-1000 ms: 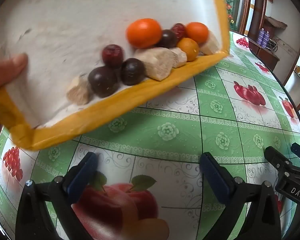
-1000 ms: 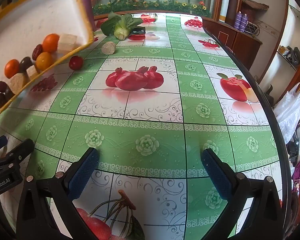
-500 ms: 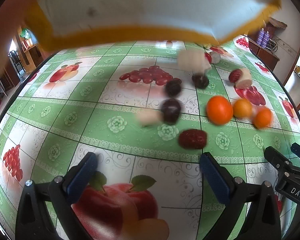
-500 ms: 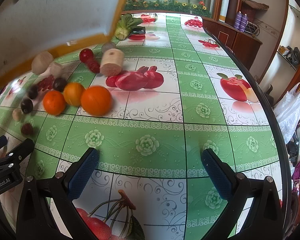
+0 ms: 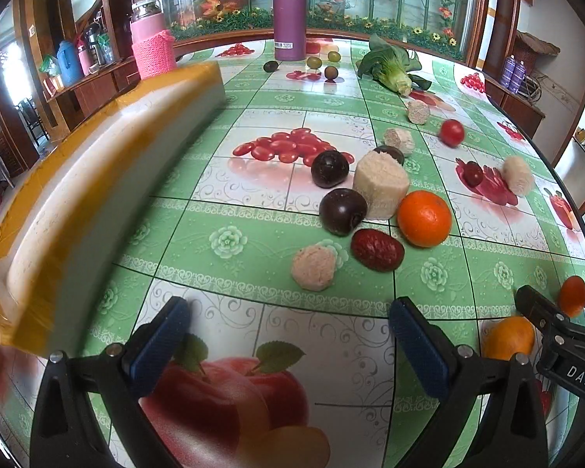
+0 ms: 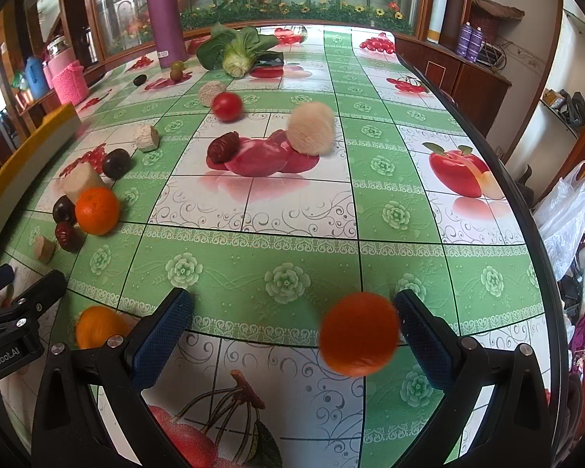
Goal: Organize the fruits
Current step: 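Lower the white orange-rimmed tray onto the table with the left hand, then reach the right gripper toward an orange on the table and grasp it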
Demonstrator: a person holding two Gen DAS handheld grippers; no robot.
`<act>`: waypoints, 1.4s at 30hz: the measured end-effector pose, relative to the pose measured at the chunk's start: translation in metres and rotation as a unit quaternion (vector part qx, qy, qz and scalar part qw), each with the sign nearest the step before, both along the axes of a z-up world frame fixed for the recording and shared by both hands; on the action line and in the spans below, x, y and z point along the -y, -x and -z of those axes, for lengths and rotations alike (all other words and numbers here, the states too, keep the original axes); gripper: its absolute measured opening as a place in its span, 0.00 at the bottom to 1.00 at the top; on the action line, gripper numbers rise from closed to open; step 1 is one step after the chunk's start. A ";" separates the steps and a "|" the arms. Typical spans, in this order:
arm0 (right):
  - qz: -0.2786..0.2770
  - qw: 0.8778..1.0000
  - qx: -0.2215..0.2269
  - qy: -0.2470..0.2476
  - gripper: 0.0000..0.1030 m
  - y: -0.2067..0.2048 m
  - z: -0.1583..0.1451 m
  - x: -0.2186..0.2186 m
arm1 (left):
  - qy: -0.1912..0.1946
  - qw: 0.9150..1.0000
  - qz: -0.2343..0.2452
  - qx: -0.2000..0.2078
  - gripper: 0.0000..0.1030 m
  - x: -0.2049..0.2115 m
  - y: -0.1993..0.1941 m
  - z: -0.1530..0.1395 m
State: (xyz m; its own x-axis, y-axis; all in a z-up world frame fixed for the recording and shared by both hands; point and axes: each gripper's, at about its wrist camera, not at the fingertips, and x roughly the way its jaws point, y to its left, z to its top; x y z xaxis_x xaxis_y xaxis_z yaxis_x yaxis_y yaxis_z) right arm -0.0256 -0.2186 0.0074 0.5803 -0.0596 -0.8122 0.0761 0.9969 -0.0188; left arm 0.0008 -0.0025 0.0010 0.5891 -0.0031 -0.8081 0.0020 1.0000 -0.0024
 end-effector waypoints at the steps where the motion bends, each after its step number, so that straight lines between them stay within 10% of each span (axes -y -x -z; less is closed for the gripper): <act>1: 0.000 1.000 0.001 0.000 1.00 0.000 0.000 0.000 | 0.000 1.000 0.000 0.000 1.00 0.000 0.000 0.000; 19: 0.003 0.999 -0.047 -0.013 1.00 -0.004 -0.002 -0.007 | -0.003 1.000 0.015 -0.025 1.00 -0.007 -0.005 -0.003; 42: 0.005 0.999 0.038 0.011 1.00 0.067 -0.101 -0.057 | 0.042 0.997 0.061 0.013 1.00 -0.043 0.029 -0.073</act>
State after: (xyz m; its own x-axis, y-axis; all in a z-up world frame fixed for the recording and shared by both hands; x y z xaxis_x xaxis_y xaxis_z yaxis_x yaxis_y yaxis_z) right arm -0.0921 -0.1620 0.1089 0.6391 -0.0834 -0.7646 0.0876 0.9955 -0.0354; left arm -0.0284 0.0406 0.0741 0.6016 -0.1430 -0.7859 0.1241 0.9886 -0.0849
